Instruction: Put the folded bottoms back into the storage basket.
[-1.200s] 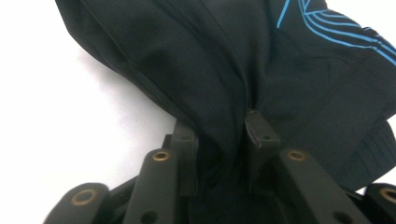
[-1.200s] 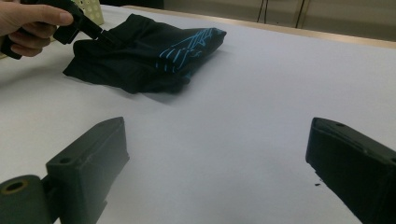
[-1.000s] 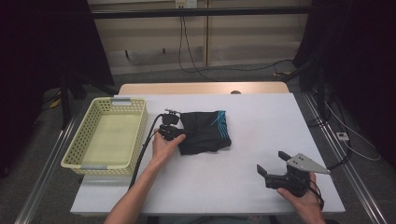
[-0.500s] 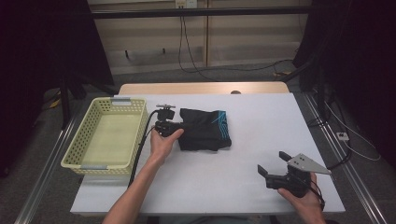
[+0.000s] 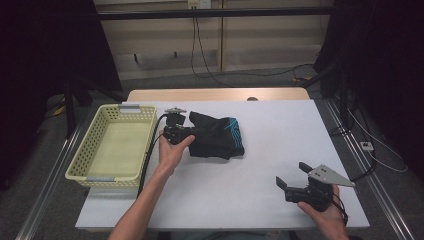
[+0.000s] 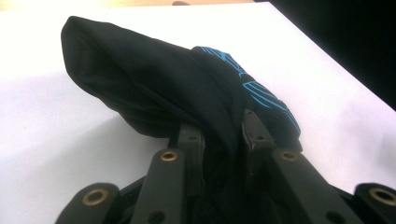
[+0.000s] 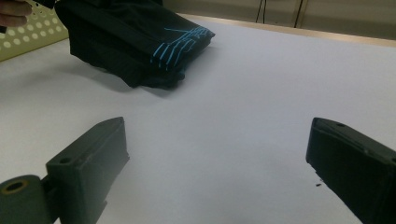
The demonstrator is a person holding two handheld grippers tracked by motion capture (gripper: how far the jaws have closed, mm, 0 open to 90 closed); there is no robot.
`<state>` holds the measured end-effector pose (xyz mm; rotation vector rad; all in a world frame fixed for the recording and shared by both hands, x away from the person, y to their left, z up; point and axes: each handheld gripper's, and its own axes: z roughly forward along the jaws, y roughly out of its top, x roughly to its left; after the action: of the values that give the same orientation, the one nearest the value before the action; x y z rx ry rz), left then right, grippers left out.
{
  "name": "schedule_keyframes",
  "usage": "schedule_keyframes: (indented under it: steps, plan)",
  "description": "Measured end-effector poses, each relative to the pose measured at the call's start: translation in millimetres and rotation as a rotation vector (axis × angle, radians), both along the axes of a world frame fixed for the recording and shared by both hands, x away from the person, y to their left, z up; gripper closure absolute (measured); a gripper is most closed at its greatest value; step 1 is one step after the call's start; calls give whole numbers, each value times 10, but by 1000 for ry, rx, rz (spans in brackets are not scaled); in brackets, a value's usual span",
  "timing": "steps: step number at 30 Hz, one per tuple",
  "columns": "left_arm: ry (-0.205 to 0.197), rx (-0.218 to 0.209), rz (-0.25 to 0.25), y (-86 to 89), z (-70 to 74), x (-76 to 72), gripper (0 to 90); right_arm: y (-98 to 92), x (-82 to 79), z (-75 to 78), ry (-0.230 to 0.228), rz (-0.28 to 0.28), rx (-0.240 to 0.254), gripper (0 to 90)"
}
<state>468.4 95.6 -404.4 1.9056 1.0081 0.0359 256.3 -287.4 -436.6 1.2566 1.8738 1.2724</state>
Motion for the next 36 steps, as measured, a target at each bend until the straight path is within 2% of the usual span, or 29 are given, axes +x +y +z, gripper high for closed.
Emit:
schedule_keyframes:
  steps: [7, 11, 13, 18, 36]
  plan:
    - [-52, 36, -22, -20, 102, -50, 749, -1, -1, 0, -1, 1, 0, 53]
    - [-72, 44, -33, -21, 150, -69, 749, 1, -3, 1, 2, 1, 2, 53]
    - [-78, 41, -58, -19, 178, -72, 749, 0, -2, 0, -1, 1, 1, 53]
    - [-111, 52, -62, -24, 264, -120, 750, -2, -2, 0, -2, 0, 1, 53]
    - [-142, 38, -68, 52, 419, -178, 751, -4, -5, 4, -1, -2, 5, 53]
